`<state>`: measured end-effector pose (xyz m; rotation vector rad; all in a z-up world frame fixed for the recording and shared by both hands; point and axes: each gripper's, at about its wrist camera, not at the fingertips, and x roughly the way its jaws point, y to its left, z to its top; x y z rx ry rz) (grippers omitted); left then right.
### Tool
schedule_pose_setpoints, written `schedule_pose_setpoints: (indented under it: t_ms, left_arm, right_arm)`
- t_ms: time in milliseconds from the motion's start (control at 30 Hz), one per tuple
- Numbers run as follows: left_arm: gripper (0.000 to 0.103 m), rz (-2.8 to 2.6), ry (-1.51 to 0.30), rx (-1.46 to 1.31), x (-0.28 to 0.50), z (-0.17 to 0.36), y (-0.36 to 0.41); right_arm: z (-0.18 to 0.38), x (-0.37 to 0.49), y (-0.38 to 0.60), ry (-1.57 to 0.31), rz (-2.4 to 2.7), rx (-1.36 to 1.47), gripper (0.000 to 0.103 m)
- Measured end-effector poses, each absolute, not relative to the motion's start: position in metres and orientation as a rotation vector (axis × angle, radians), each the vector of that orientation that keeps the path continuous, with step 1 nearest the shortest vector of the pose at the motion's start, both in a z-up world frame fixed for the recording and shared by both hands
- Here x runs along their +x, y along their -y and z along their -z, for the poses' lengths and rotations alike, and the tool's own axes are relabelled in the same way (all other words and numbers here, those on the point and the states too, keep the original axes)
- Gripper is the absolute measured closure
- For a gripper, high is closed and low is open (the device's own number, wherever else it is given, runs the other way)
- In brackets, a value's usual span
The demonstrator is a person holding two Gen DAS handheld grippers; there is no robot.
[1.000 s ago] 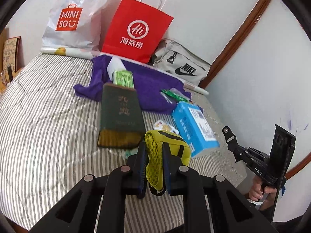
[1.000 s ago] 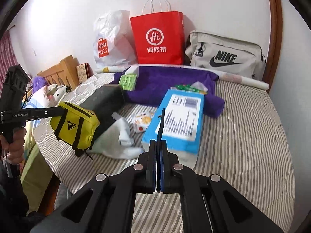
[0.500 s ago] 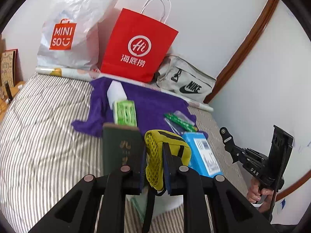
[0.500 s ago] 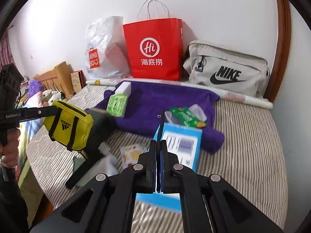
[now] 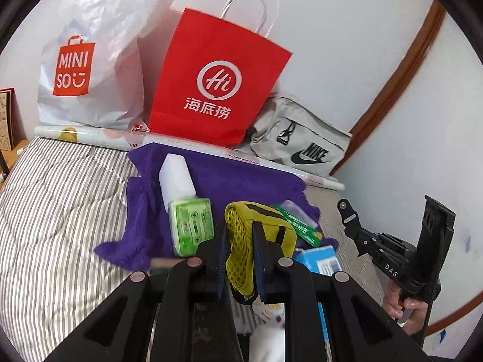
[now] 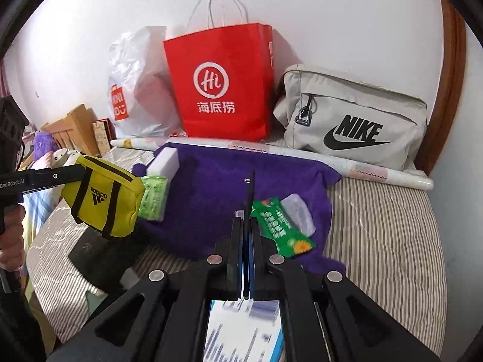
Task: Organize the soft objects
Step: 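Lower the yellow pouch onto the purple towel and open the left tool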
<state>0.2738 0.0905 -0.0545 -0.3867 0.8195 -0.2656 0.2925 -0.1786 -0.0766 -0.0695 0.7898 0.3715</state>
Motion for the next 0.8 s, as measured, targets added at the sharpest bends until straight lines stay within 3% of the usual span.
schedule_pose_setpoints:
  t_ms: [800]
  left_arm:
    - [0.087, 0.201, -0.928, -0.380, 0.387, 0.095, -0.084]
  right_arm:
    - [0.125, 0.383, 0.169, -0.910, -0.364, -0.136, 0.100]
